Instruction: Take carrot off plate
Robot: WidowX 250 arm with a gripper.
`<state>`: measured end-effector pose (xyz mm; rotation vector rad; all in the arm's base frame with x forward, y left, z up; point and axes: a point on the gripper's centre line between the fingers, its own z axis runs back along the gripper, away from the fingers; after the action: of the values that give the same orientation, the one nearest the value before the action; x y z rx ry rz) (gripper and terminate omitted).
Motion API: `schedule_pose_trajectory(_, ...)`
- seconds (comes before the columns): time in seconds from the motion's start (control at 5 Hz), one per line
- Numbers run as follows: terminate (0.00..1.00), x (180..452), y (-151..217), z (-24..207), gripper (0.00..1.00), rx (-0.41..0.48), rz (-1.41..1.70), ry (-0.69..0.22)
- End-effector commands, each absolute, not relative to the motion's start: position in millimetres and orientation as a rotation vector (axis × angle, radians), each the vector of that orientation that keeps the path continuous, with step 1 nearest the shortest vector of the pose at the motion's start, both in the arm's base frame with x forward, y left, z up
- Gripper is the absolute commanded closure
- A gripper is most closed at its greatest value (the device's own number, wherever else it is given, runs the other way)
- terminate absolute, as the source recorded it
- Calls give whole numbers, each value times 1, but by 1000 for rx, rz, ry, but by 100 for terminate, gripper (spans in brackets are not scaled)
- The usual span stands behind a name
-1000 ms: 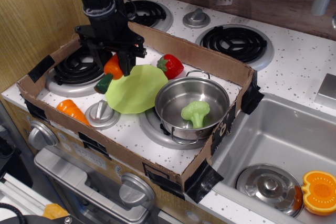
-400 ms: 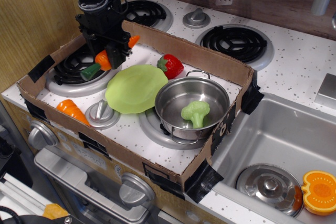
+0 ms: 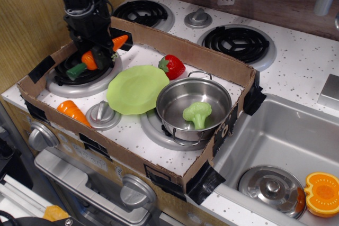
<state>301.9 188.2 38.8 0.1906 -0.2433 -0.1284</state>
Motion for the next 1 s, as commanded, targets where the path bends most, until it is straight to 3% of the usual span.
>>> schedule_pose_trajectory(0.0, 0, 305, 209, 50, 100, 296, -98, -335)
schedule_pose_trajectory(0.2, 0, 302, 205, 45, 0, 281, -100, -337)
schedule_pose_trajectory(0.4, 0, 303, 202, 44, 0, 282, -98, -339)
schedule_pose_trajectory(0.8, 0, 312, 189, 69, 0, 296, -115, -316)
